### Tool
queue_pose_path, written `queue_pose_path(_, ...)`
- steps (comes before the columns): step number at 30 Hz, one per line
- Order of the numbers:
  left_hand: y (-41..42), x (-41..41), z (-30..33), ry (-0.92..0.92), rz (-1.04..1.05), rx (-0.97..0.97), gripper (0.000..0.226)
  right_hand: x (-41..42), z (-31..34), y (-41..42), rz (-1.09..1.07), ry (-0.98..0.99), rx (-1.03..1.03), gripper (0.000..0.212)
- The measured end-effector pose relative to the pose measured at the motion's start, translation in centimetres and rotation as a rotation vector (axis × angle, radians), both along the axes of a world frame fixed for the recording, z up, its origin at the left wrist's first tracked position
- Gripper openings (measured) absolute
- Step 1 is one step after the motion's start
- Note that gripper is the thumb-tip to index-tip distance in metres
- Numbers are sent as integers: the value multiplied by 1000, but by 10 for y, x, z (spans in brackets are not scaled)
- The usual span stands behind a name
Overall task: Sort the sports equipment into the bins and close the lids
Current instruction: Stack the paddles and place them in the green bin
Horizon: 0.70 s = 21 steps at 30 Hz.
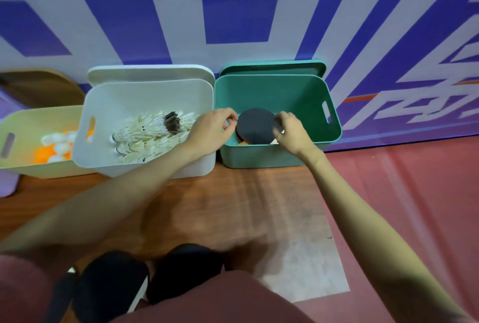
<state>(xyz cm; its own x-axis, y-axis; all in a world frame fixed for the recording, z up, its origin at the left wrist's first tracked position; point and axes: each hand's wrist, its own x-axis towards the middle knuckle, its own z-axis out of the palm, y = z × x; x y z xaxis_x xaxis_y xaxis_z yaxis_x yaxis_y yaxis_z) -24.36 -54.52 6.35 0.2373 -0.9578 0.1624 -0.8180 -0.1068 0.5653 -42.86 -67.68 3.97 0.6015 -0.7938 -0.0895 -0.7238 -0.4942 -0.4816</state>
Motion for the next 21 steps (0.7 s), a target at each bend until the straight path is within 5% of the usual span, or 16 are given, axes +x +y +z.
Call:
queue_pose_path(3,43,-4,2,59,30,-159,11,-5,3,62,-46,-311,-140,26)
queue_pose_path(7,109,-2,-11,98,29,-107,11,-10,-15,151,-145,-430,-77,24)
queue_pose_path(15,220,39,-72,121,60,245,11,1,-82,297,-321,-96,262,33)
queue_pose_path(21,286,66,-115,172,106,499,18,-3,-112,365,-364,248,261,42)
